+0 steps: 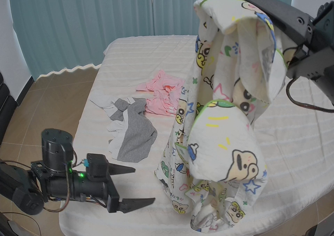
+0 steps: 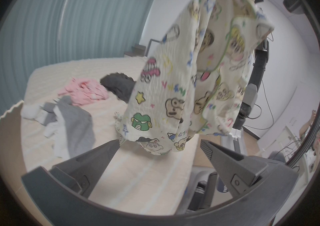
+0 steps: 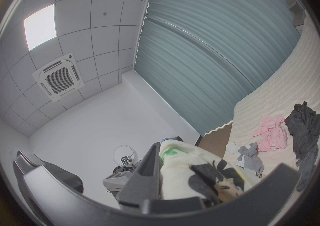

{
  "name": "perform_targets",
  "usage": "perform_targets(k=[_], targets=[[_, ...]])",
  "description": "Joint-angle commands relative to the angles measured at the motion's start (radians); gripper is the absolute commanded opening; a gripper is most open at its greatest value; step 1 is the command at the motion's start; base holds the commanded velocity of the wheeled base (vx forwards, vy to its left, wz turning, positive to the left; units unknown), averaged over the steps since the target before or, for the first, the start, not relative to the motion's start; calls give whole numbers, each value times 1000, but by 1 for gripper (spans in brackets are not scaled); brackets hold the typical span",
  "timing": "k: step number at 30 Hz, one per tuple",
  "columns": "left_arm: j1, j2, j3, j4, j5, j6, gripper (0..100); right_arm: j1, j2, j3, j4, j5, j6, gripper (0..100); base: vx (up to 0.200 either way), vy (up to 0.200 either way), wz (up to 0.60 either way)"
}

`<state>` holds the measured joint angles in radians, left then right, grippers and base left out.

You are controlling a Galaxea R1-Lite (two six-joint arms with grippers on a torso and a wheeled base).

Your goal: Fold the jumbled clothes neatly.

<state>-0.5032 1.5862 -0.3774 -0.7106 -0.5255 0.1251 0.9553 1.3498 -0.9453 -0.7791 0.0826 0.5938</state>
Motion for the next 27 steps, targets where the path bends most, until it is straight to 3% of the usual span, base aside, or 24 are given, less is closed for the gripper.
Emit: perform_targets(k=[1, 4, 7, 11, 14, 20, 27], targets=[[-161, 120, 9, -89, 71, -82, 100, 19, -11, 3, -20, 5, 6, 0, 0, 0, 0], [-201, 166, 17, -207, 170, -128, 100, 19, -12, 16, -25, 5, 6, 0, 0, 0, 0], [-261, 167, 37, -337, 226, -240, 100, 17, -18, 33, -26, 3, 6, 0, 0, 0, 0], [-333, 161, 40, -374, 341, -354, 100, 6, -21, 40, -26, 0, 21, 0, 0, 0, 0], [-380, 140, 66, -374, 366, -412, 100, -3, -23, 40, -26, -1, 40, 0, 0, 0, 0], [-394, 140, 61, -389, 409, -418, 100, -26, -26, 40, -26, 2, 41, 0, 0, 0, 0], [-463, 278, -35, -435, 809, -421, 100, -26, -26, 39, -26, 2, 41, 0, 0, 0, 0]])
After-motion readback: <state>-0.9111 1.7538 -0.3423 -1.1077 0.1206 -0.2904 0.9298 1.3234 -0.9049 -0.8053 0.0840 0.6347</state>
